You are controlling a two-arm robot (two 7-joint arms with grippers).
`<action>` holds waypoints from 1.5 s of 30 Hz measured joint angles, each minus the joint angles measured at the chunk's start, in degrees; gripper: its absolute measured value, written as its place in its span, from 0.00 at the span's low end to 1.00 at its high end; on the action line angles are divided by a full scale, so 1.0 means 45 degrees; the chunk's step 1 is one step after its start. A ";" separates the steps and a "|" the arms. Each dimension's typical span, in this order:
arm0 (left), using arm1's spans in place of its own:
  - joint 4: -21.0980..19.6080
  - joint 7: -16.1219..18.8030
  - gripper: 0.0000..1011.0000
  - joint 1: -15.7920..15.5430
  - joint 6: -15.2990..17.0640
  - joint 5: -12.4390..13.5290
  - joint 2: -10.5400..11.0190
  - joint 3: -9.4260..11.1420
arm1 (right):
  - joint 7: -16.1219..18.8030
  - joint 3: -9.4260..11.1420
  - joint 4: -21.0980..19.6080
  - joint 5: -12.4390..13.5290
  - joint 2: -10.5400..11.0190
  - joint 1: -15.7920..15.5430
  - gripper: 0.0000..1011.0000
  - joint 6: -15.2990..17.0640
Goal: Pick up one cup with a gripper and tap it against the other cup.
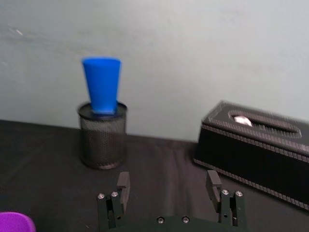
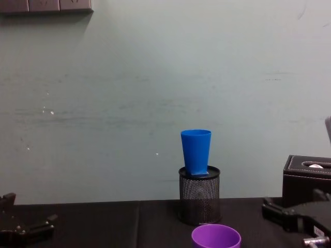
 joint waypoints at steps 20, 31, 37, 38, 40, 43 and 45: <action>0.0000 0.0000 1.00 0.0000 0.0000 0.0001 0.0000 0.0000 | 0.0130 0.0240 0.0521 0.0135 -0.0374 0.0314 0.99 0.0682; 0.0000 0.0000 1.00 0.0000 0.0000 0.0000 0.0000 0.0000 | 0.0098 0.0228 0.0485 0.0126 -0.0362 0.0296 0.99 0.0666; 0.0000 0.0000 1.00 0.0000 0.0000 0.0000 0.0000 0.0000 | 0.0092 0.0224 0.0479 0.0121 -0.0357 0.0290 0.99 0.0659; 0.0000 0.0000 1.00 0.0000 0.0000 0.0001 0.0000 0.0000 | 0.0090 0.0223 0.0477 0.0120 -0.0355 0.0287 0.99 0.0658; 0.0000 0.0000 1.00 0.0000 0.0000 0.0001 0.0000 0.0000 | 0.0086 0.0223 0.0475 0.0118 -0.0353 0.0284 0.99 0.0658; 0.0000 0.0000 1.00 0.0000 0.0000 0.0000 0.0000 -0.0001 | 0.0082 0.0223 0.0471 0.0117 -0.0352 0.0282 0.99 0.0658; 0.0000 0.0000 1.00 0.0000 0.0000 0.0000 0.0000 -0.0001 | 0.0080 0.0223 0.0466 0.0116 -0.0353 0.0282 0.99 0.0659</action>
